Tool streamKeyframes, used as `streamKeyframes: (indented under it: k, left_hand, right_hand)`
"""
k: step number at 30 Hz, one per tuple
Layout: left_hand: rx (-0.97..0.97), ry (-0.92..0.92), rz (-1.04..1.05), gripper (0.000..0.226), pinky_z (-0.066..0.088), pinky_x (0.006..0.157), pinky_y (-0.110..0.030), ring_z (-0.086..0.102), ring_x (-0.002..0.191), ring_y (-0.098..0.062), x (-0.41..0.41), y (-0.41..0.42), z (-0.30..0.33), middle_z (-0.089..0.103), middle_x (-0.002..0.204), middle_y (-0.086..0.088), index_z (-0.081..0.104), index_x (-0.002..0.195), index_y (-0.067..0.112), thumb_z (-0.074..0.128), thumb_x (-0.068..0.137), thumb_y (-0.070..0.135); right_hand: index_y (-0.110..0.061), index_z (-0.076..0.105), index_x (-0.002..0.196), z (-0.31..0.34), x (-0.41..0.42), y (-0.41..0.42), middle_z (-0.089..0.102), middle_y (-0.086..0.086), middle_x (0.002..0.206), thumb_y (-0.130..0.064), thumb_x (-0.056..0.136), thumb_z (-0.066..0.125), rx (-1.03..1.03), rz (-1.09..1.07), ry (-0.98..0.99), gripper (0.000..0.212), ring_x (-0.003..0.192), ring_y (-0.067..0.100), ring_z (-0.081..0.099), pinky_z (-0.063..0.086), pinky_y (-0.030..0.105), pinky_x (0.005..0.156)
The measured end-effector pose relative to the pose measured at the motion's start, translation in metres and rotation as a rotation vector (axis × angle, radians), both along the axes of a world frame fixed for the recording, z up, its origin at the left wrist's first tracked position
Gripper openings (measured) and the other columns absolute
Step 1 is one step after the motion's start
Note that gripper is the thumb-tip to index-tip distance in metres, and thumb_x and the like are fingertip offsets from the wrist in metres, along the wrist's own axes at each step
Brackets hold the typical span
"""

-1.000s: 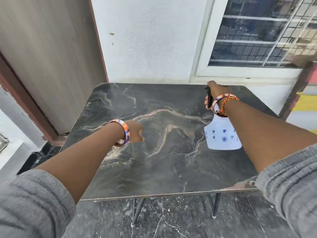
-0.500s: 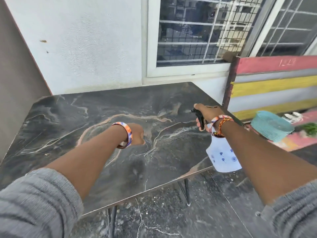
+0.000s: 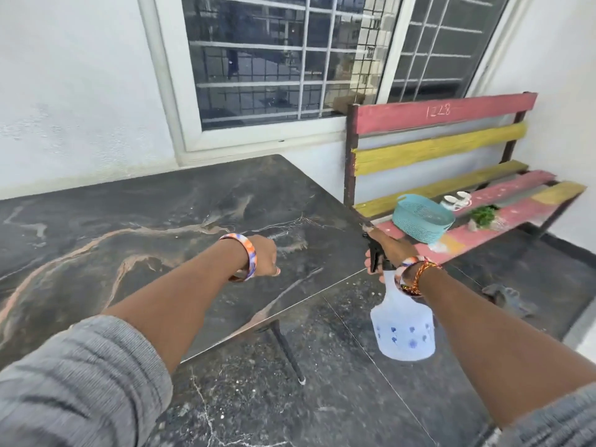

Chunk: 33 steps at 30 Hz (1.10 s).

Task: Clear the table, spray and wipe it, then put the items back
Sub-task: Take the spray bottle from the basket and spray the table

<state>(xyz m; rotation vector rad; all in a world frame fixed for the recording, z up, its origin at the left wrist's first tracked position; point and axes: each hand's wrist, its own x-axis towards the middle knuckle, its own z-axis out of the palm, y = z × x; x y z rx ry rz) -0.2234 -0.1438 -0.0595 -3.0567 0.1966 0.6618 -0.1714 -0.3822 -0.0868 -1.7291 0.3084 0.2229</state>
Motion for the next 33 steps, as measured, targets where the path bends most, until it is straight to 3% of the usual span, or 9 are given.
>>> streamKeyframes:
  k: [4,11,15,18,21,24,27,30,33]
  left_hand:
    - [-0.008,0.000,-0.022,0.043,0.046,0.089,-0.034,0.058,0.106,-0.040,0.019,-0.056,0.002,0.065,0.109,-0.026,0.061,0.102,-0.010,0.043,0.095,0.027]
    - [-0.017,0.019,-0.092,0.042,0.046,0.090,-0.033,0.059,0.097,-0.031,0.059,-0.142,-0.015,0.065,0.100,-0.017,0.063,0.109,-0.003,0.045,0.093,0.032]
    - [-0.027,0.032,-0.156,0.040,0.046,0.093,-0.035,0.056,0.092,-0.026,0.089,-0.182,-0.021,0.061,0.095,-0.012,0.064,0.100,-0.003,0.045,0.093,0.032]
    - [-0.029,0.044,-0.227,0.040,0.044,0.093,-0.034,0.058,0.107,-0.032,0.113,-0.212,-0.020,0.064,0.112,-0.017,0.063,0.107,-0.004,0.043,0.094,0.029]
    - [0.029,0.061,-0.322,0.043,0.044,0.089,-0.033,0.058,0.109,-0.034,0.147,-0.241,-0.022,0.064,0.115,-0.018,0.062,0.110,-0.005,0.044,0.094,0.031]
    - [-0.007,0.070,-0.342,0.044,0.045,0.078,-0.033,0.055,0.090,-0.030,0.193,-0.265,-0.028,0.059,0.096,-0.021,0.057,0.090,-0.001,0.052,0.089,0.043]
    - [-0.215,0.128,-0.322,0.047,0.041,0.093,-0.034,0.053,0.114,-0.031,0.235,-0.294,-0.029,0.056,0.123,-0.017,0.054,0.109,0.009,0.057,0.084,0.049]
    - [-0.500,0.110,-0.259,0.092,0.037,0.095,-0.029,0.049,0.117,-0.022,0.281,-0.323,-0.037,0.052,0.132,-0.004,0.049,0.124,0.018,0.054,0.058,0.081]
    - [-0.732,0.027,-0.156,0.082,0.034,0.091,-0.021,0.049,0.117,-0.013,0.324,-0.344,-0.044,0.055,0.122,0.005,0.055,0.123,0.014,0.062,0.063,0.070]
  right_hand:
    - [-0.005,0.061,0.085,-0.003,0.009,-0.049,0.058,0.006,0.053,-0.028,0.089,0.061,-0.010,-0.054,-0.055,0.024,0.034,0.013,0.055,0.038,0.009,0.032]
    - [-0.002,0.068,0.085,-0.012,0.037,-0.118,0.066,0.003,0.050,-0.037,0.083,0.066,0.053,-0.057,-0.053,0.035,0.050,0.021,0.063,0.056,0.042,0.072]
    - [-0.008,0.067,0.080,-0.009,0.052,-0.140,0.069,0.005,0.057,-0.043,0.085,0.062,0.098,-0.008,-0.016,0.036,0.053,0.020,0.066,0.056,0.038,0.068]
    - [-0.009,0.070,0.083,-0.010,0.066,-0.152,0.070,0.000,0.057,-0.043,0.085,0.061,0.116,0.007,-0.033,0.035,0.051,0.013,0.067,0.051,0.048,0.086]
    - [-0.007,0.068,0.098,-0.009,0.089,-0.167,0.068,-0.008,0.054,-0.040,0.088,0.060,0.134,-0.030,-0.078,0.035,0.044,0.001,0.063,0.057,0.034,0.071]
    - [-0.012,0.065,0.110,-0.004,0.124,-0.179,0.067,-0.003,0.081,-0.038,0.088,0.061,0.171,-0.091,-0.156,0.035,0.054,-0.003,0.063,0.049,0.010,0.047]
    - [-0.011,0.073,0.091,0.008,0.170,-0.185,0.071,-0.001,0.071,-0.038,0.085,0.065,0.218,-0.188,-0.202,0.029,0.069,0.007,0.067,0.057,0.023,0.078]
    - [0.010,0.070,0.095,0.023,0.220,-0.193,0.067,0.028,0.071,-0.038,0.086,0.064,0.246,-0.298,-0.208,0.049,0.055,0.014,0.056,0.050,0.016,0.063]
    - [0.018,0.062,0.097,0.033,0.259,-0.195,0.048,0.039,0.078,-0.037,0.088,0.062,0.266,-0.366,-0.282,0.057,0.058,0.034,0.049,0.037,0.015,0.048]
